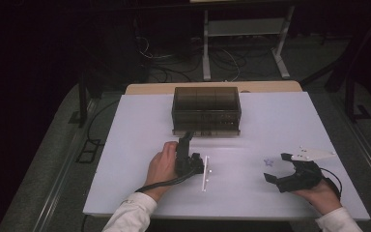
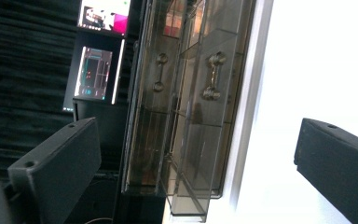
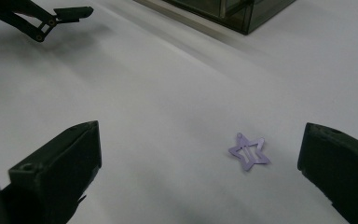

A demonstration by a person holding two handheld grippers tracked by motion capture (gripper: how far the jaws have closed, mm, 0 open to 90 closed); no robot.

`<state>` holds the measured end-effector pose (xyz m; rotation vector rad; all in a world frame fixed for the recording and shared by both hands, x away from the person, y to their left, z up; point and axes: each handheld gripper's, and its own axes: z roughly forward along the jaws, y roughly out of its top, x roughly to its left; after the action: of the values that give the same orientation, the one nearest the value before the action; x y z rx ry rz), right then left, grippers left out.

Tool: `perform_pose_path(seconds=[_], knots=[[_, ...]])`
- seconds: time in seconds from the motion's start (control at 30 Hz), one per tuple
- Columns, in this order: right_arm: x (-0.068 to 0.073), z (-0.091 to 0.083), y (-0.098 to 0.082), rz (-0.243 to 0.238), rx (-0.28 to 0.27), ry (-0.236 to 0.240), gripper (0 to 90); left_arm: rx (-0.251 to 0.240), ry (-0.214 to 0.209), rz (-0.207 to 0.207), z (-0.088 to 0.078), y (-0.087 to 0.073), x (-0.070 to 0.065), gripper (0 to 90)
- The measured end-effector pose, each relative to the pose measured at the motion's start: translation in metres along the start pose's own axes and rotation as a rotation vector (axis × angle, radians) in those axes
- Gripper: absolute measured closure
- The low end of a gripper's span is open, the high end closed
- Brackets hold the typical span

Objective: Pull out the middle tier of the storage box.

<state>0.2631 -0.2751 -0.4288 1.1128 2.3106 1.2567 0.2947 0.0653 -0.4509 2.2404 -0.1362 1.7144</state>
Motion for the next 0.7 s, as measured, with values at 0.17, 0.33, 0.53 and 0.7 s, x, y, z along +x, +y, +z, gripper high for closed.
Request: perform_pose_path(seconds=[0.17, 0.33, 0.53, 0.7], knots=[[0.0000, 0.0002, 0.0000, -0.001, 0.000, -0.001, 0.0, -0.009, -0.018, -0.053, 0.0009, 0.0000, 0.0013, 0.3], [0.0000, 0.0001, -0.0001, -0.001, 0.000, -0.001, 0.0, -0.013, -0.036, -0.094, 0.0011, 0.0005, 0.0021, 0.0], [-0.0001, -0.0001, -0.0003, -0.002, -0.001, -0.002, 0.0, -0.016, -0.053, -0.129, 0.0015, 0.0006, 0.0026, 0.0], [0.0001, 0.0000, -0.0005, -0.004, 0.000, -0.002, 0.0, -0.017, -0.067, -0.154, 0.0019, 0.0007, 0.0028, 0.0]])
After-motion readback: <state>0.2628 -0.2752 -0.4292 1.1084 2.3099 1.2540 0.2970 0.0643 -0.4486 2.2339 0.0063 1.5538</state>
